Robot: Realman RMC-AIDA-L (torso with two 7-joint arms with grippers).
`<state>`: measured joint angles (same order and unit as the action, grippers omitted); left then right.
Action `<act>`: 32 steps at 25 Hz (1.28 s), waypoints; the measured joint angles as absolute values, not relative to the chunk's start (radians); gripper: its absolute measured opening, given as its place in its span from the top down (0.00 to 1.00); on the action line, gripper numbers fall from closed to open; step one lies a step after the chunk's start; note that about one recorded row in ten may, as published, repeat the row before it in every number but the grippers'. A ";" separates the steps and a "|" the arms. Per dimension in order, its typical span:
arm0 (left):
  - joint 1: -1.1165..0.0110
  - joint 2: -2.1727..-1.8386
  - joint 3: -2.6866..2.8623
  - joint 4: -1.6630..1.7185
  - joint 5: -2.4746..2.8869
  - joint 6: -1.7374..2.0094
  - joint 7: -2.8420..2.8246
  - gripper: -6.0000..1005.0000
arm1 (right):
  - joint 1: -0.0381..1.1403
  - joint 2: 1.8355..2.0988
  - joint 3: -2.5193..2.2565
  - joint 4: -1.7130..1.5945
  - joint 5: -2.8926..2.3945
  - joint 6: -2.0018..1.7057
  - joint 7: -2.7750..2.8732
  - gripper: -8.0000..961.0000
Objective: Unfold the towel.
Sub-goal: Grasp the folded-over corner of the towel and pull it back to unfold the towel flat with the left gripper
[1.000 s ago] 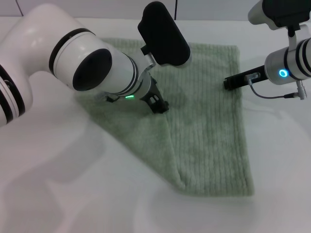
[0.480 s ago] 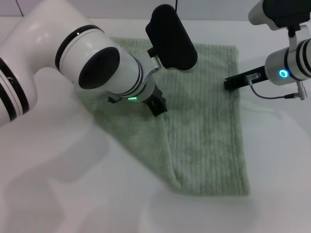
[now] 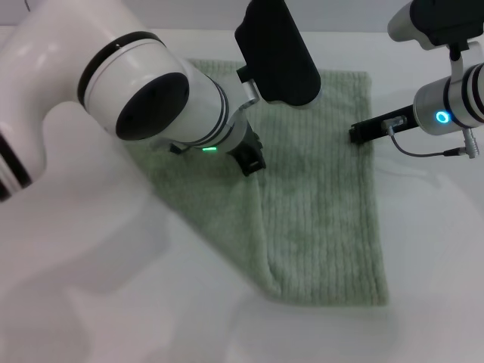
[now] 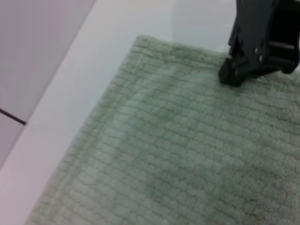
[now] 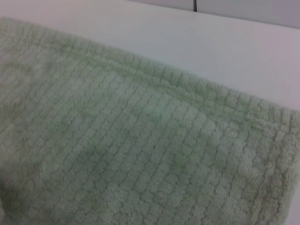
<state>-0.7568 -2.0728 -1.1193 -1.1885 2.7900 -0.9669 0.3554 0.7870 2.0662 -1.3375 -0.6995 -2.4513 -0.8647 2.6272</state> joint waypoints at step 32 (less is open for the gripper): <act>-0.627 -2.060 -1.181 -1.508 2.890 -1.261 0.316 0.94 | 0.778 2.066 -1.337 -0.704 -2.452 -0.871 2.625 0.99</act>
